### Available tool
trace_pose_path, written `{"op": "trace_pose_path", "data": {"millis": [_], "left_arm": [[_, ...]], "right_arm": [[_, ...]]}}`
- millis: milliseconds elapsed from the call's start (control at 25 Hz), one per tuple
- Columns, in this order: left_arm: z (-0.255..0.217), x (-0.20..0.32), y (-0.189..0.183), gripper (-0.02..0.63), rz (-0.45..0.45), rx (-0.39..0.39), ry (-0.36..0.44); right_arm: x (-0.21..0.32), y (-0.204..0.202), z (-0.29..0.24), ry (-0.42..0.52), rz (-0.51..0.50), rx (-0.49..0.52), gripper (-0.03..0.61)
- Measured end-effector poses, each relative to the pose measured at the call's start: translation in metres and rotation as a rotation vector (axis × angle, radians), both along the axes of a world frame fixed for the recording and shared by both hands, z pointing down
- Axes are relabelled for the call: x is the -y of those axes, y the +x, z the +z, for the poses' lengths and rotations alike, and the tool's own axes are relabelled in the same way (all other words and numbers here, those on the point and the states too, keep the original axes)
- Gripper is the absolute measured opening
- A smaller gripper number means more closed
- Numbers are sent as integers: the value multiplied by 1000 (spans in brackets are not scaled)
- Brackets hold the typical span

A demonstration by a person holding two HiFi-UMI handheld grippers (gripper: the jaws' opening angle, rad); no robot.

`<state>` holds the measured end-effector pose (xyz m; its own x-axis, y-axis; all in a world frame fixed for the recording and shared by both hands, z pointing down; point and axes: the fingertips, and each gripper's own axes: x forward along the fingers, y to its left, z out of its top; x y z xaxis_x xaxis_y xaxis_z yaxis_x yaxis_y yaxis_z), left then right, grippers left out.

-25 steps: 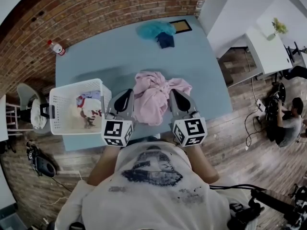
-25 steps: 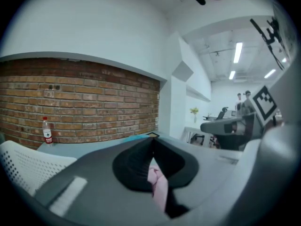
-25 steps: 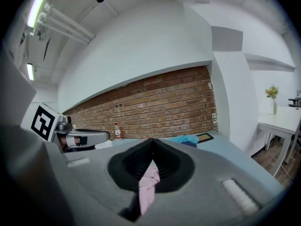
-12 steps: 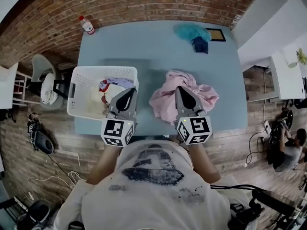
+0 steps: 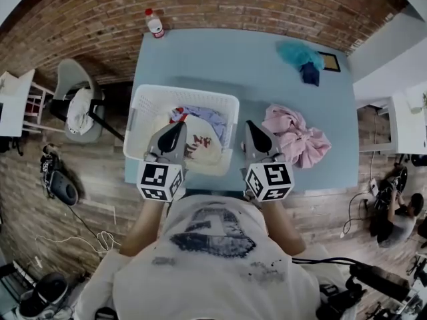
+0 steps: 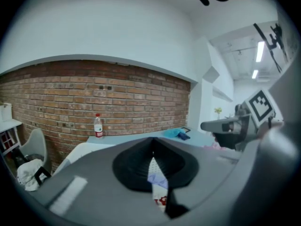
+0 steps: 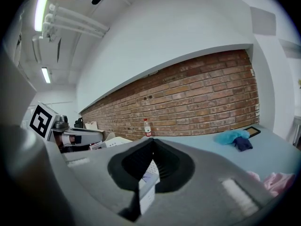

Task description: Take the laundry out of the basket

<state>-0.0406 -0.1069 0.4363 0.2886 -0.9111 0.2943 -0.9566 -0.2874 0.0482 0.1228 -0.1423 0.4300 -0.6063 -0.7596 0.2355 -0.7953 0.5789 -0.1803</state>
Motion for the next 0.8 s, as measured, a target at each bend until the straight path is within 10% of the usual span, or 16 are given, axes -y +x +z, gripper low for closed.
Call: {"op": "trace_pose_path", "data": {"millis": [800], "left_arm": [[23,-2,-152,-9,100,0,-9]], "right_arm": [[-14,-147,44,-157,25,-117,0]]}}
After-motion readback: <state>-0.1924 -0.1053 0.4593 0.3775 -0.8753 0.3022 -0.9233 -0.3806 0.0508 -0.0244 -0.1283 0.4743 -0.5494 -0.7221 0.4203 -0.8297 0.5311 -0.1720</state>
